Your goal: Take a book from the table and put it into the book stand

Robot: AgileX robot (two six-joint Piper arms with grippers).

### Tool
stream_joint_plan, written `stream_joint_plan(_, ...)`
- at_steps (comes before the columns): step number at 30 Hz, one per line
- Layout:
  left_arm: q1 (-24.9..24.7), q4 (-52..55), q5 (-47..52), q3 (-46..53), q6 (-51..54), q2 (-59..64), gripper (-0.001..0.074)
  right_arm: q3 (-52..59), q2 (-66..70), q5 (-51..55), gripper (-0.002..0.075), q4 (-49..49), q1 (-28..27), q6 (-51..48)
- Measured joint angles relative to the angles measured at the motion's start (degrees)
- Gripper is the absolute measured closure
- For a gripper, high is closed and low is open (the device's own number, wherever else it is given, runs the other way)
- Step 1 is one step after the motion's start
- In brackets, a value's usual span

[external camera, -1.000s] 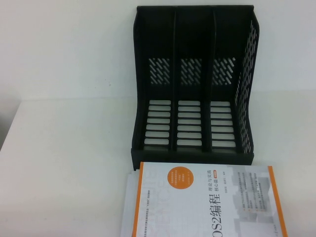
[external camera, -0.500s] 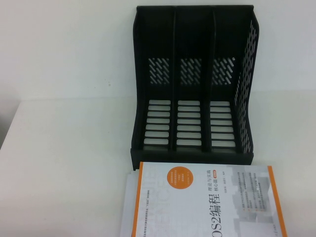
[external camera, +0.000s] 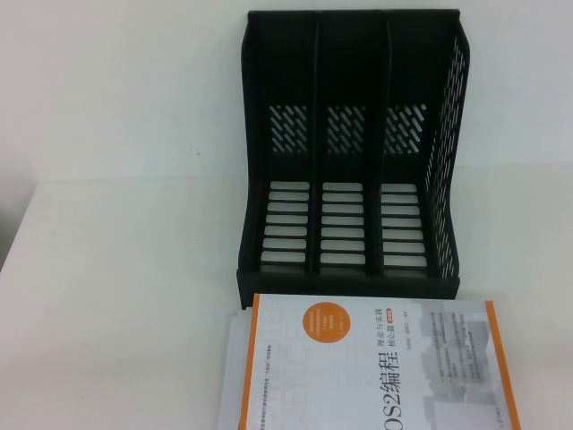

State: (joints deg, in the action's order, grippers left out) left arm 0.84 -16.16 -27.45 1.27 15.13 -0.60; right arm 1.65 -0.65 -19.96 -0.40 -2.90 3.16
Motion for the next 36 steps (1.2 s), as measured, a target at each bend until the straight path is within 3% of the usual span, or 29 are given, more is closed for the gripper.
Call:
stream_joint_plan(6,0.0,-0.15,-1.1,0.0,0.0,0.0,0.0739,0.0,0.0,-1.28,0.0729,0.0,0.0,0.37)
stream_joint_plan(12,0.0,-0.25,-2.44,0.0,-0.77,0.0,0.0739,0.0,0.0,-4.41,0.0729,0.0,0.0,7.84)
stream_joint_plan(20,0.0,-0.95,-0.83,0.0,-9.64,0.0,0.0739,0.0,0.0,-3.93,0.0729,-3.49,0.0,16.76)
stream_joint_plan(23,0.0,-1.32,2.15,-0.14,-11.46,-0.13,0.0739,-2.77,-0.09,7.33,0.0728,-7.42,0.0,23.1)
stream_joint_plan(28,0.0,-1.49,21.47,-9.02,-11.77,0.62,0.0739,-12.88,0.71,30.03,0.0728,-9.56,0.0,28.14)
stream_joint_plan(32,0.0,-1.49,30.23,-17.79,-11.8,6.32,0.0739,-21.29,6.06,41.34,0.0727,-9.22,0.0,27.1)
stream_joint_plan(36,0.0,-1.49,32.39,-24.52,-12.05,13.53,0.0739,-29.84,14.2,50.31,0.0727,-3.61,0.0,16.98)
